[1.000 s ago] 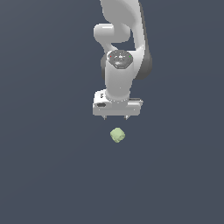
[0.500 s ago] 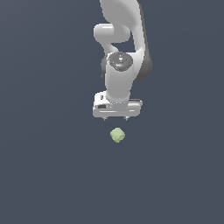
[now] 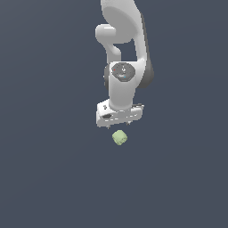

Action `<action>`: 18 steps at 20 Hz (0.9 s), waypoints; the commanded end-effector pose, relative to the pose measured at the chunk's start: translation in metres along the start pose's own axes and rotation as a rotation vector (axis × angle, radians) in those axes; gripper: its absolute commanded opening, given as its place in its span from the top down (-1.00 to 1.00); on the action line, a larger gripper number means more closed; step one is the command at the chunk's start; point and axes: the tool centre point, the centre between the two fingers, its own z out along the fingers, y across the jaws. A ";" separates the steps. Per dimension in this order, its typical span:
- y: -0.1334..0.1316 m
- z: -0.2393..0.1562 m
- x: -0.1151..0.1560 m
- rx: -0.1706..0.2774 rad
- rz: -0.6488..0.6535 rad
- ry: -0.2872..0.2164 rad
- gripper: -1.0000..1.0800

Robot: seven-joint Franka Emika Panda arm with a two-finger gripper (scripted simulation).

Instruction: Pick up the object and move it to a goal position.

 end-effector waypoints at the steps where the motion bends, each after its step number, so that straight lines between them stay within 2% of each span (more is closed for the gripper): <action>1: -0.001 0.009 0.003 0.001 -0.067 0.003 -0.92; 9: -0.005 0.035 0.010 0.007 -0.256 0.015 -0.92; 18: -0.008 0.049 0.014 0.010 -0.355 0.022 -0.92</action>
